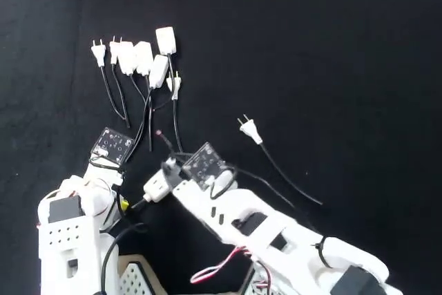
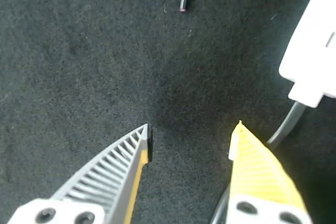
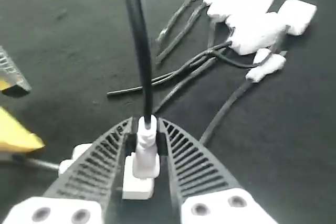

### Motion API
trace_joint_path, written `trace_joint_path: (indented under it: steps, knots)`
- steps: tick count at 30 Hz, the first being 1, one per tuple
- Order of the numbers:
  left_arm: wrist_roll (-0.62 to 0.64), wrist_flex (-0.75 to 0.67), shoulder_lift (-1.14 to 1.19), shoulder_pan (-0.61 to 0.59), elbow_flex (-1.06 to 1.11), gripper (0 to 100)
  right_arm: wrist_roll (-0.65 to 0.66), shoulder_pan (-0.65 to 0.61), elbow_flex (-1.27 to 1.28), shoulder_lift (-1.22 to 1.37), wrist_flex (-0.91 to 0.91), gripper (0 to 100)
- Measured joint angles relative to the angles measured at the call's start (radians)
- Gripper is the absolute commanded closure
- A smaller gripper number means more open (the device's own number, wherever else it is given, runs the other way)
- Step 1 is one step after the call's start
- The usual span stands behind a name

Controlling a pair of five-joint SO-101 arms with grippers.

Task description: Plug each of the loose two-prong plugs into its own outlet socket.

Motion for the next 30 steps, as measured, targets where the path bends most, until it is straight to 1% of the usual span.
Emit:
trace_joint_path:
  steps: [8, 13, 20, 23, 30]
  knots:
    - [0.000, 0.000, 0.000, 0.000, 0.000, 75, 0.000, -0.009, 0.000, 0.008, 0.000, 98.6]
    - [0.000, 0.000, 0.000, 0.000, 0.000, 75, -0.003, 0.006, 0.000, 0.032, -0.005, 98.6]
    - [0.000, 0.000, 0.000, 0.000, 0.000, 75, 0.003, 0.008, -0.003, 0.193, -0.163, 98.6]
    - [0.000, 0.000, 0.000, 0.000, 0.000, 75, 0.011, 0.006, -0.002, 0.222, -0.209, 98.6]
    - [0.000, 0.000, 0.000, 0.000, 0.000, 75, 0.041, -0.023, -0.002, 0.224, -0.210, 98.6]
